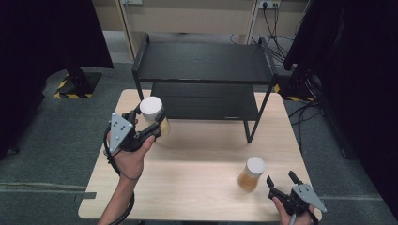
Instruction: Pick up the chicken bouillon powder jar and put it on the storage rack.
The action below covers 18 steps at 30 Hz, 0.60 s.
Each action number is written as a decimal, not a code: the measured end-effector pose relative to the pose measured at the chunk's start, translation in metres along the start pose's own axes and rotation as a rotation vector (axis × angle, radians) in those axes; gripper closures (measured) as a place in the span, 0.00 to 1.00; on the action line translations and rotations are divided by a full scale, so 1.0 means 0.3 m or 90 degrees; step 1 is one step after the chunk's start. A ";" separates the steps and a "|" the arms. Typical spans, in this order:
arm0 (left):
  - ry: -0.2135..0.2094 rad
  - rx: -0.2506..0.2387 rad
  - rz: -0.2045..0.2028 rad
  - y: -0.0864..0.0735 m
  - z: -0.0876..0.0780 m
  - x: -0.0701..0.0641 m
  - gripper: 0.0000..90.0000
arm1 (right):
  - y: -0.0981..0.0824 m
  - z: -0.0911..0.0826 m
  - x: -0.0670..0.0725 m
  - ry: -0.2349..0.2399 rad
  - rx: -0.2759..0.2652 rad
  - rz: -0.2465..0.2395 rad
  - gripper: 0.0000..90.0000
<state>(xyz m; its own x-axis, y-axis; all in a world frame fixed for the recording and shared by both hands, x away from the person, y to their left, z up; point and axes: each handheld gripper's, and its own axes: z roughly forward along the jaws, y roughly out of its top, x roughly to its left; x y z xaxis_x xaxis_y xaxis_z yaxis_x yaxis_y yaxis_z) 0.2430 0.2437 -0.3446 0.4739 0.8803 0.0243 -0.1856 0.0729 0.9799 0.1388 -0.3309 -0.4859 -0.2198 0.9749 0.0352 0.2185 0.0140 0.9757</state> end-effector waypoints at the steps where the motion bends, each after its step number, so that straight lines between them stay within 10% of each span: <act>1: 0.000 -0.001 0.000 0.005 0.002 0.000 0.37 | 0.000 0.000 0.001 0.000 0.000 -0.001 0.14; 18: 0.007 -0.042 0.004 0.116 0.043 -0.007 0.37 | 0.000 0.000 0.001 -0.001 0.000 0.000 0.14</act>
<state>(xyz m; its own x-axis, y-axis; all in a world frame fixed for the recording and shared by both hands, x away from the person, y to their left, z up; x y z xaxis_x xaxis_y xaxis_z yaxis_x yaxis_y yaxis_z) 0.2467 0.2383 -0.3081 0.4629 0.8860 0.0270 -0.2442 0.0982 0.9647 0.1387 -0.3304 -0.4859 -0.2181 0.9753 0.0342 0.2182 0.0146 0.9758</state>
